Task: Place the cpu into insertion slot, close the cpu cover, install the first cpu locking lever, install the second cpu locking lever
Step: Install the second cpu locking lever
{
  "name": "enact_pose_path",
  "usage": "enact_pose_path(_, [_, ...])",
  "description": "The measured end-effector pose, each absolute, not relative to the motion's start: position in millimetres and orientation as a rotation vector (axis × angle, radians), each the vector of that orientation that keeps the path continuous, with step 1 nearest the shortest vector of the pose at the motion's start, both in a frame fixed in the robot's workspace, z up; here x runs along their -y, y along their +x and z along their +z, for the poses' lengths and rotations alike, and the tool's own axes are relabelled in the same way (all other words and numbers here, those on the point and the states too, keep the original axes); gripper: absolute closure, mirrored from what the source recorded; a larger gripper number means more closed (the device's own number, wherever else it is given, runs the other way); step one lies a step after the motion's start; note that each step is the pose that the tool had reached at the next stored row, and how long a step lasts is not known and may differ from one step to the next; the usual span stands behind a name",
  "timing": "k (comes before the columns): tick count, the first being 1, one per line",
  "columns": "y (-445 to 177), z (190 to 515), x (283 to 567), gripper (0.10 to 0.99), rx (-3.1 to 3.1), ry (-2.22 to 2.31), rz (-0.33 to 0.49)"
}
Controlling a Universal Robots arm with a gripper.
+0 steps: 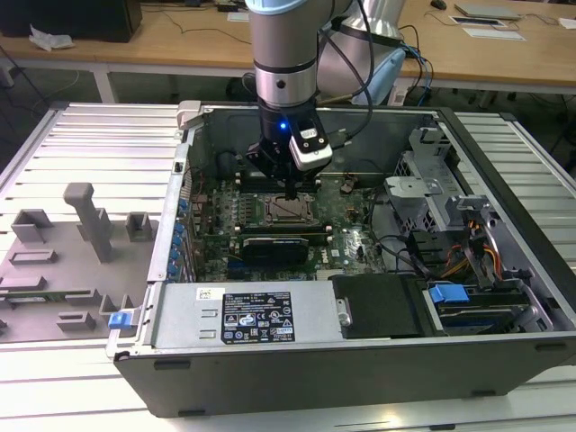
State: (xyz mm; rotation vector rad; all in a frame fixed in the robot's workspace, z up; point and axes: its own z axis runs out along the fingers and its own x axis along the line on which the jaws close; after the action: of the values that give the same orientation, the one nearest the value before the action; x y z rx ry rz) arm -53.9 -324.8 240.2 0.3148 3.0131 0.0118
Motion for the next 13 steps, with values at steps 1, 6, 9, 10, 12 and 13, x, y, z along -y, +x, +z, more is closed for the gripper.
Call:
enact_pose_path(1, [-53.9, 240.4, 324.8, 0.980, -3.013, 0.315, 0.012])
enact_pose_path(6, [-53.9, 241.3, 324.8, 0.980, -3.013, 0.315, 0.011])
enact_pose_path(9, [-53.9, 255.8, 324.8, 0.980, -3.013, 0.315, 0.012])
enact_pose_path(10, [-53.9, 256.1, 324.8, 0.980, -3.013, 0.315, 0.012])
enact_pose_path(12, [-53.9, 256.3, 324.9, 0.980, -3.013, 0.315, 0.012])
enact_pose_path(13, [-53.8, 256.3, 325.7, 0.980, -3.013, 0.314, 0.012])
